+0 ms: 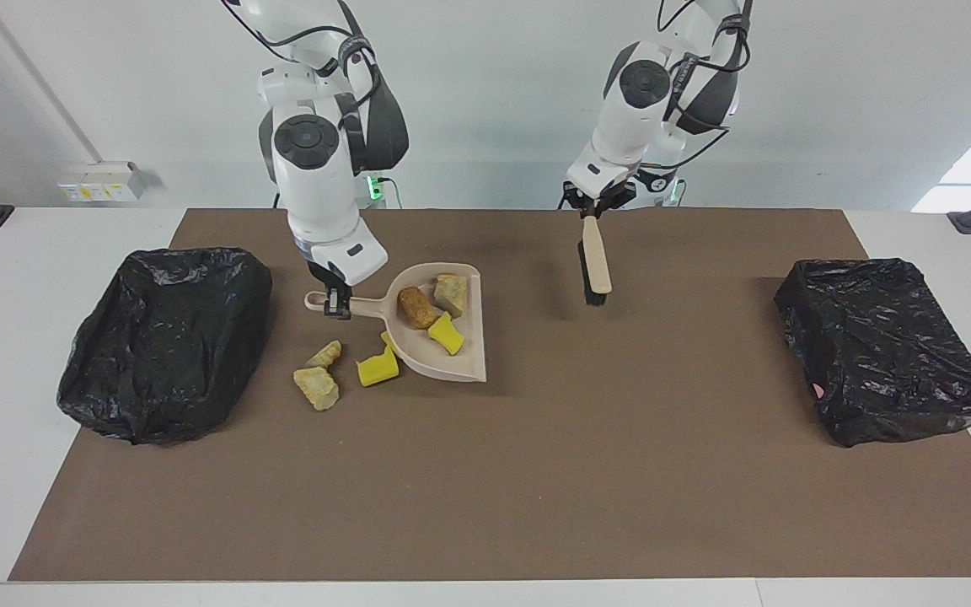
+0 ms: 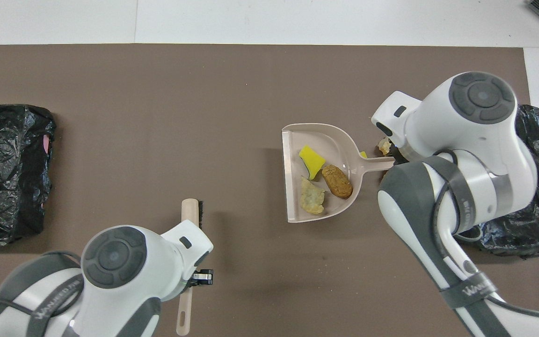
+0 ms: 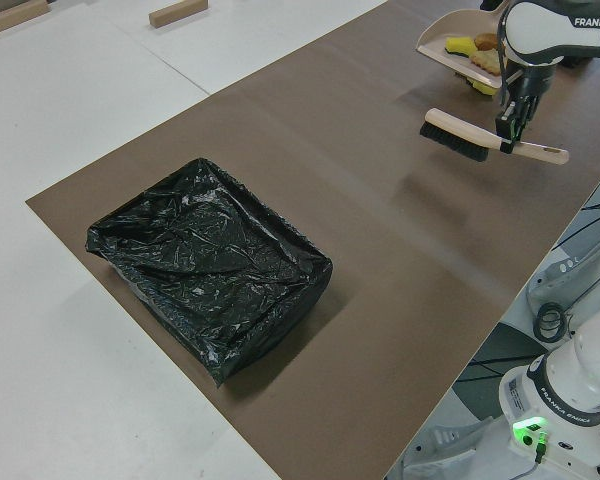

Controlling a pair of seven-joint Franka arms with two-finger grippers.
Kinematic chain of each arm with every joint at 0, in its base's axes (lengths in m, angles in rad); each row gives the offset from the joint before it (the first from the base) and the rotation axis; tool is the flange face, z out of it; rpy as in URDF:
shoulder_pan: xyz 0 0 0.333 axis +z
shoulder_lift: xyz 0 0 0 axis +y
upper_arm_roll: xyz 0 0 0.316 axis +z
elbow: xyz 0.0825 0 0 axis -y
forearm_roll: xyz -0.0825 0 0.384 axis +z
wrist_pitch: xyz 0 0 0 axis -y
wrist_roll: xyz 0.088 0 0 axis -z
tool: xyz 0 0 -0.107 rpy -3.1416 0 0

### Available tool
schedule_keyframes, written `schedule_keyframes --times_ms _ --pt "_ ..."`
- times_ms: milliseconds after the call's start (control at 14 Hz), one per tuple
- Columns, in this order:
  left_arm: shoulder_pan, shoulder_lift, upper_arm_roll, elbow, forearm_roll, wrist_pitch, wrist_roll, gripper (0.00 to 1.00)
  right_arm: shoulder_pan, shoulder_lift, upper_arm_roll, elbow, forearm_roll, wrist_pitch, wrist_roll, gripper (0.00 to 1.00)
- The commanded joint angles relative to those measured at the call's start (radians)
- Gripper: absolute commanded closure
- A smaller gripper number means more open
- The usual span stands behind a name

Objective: Sweep and dump trash in bin
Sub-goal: 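Carry the loaded dustpan to the black bag with the right gripper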

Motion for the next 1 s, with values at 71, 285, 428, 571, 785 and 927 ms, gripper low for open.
schedule_keyframes --times_ms 71,285,428,571,785,927 --pt "-0.103 0.012 0.010 -0.081 0.010 0.150 -0.079 1.00 -0.105 -0.029 0.003 0.042 0.006 -0.048 -0.157 1.00" --pt "-0.166 0.063 0.010 -0.081 0.010 0.196 -0.174 1.00 -0.195 -0.055 0.000 0.040 0.000 -0.069 -0.233 1.00" --pt "-0.200 0.118 0.010 -0.081 0.010 0.262 -0.224 1.00 -0.263 -0.055 -0.002 0.039 -0.008 -0.087 -0.282 1.00" --pt "-0.210 0.137 0.010 -0.081 0.010 0.289 -0.241 1.00 -0.329 -0.055 0.000 0.039 -0.051 -0.084 -0.332 1.00" --pt "-0.209 0.137 0.010 -0.083 0.010 0.287 -0.241 0.59 -0.431 -0.055 0.000 0.039 -0.090 -0.055 -0.343 1.00" --pt "-0.207 0.137 0.010 -0.083 0.010 0.270 -0.235 0.05 -0.494 -0.055 0.000 0.037 -0.124 -0.017 -0.355 1.00"
